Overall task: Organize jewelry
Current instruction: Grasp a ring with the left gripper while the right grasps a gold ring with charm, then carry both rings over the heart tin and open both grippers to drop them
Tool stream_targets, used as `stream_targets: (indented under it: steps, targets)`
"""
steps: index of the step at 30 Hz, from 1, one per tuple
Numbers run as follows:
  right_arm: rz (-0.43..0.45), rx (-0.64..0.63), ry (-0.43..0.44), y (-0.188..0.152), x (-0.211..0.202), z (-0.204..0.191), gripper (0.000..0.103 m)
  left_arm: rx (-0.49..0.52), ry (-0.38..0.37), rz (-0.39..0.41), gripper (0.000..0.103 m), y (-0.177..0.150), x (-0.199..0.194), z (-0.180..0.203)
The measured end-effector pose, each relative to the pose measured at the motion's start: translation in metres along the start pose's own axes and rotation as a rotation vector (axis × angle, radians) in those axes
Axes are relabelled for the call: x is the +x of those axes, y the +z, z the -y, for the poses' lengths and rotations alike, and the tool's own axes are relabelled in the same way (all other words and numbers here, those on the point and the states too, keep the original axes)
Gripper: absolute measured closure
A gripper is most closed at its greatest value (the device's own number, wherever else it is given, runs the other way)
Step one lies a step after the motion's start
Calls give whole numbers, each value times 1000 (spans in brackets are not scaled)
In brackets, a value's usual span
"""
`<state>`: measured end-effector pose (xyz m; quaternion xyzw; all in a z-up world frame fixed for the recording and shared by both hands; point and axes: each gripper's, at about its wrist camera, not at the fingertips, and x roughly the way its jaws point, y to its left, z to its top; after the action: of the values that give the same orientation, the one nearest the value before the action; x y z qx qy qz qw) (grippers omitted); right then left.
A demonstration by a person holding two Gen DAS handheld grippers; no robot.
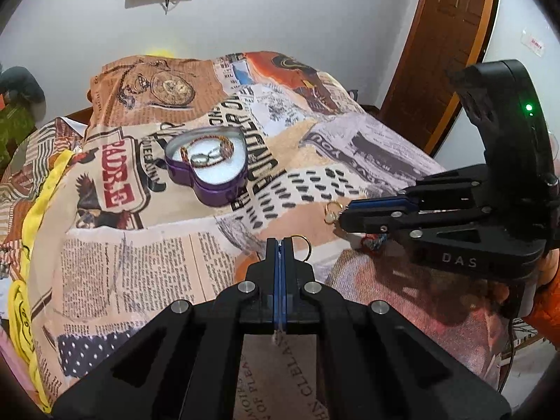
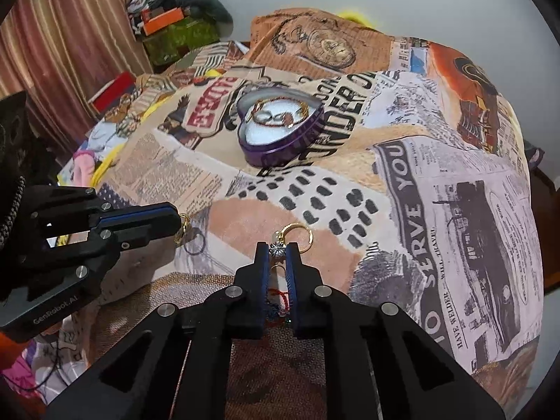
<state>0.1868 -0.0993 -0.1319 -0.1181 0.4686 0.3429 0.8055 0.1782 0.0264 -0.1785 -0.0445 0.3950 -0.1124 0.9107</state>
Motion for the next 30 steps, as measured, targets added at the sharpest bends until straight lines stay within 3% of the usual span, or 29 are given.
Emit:
stream_targets:
  steps: [14,30]
  targets:
    - [136,44,-7,29,-40,6,94,-28,17,83,103,24,-17,-26]
    - [195,28,0,77,-32,15,94,-23,58,129,103,64,-8,-54]
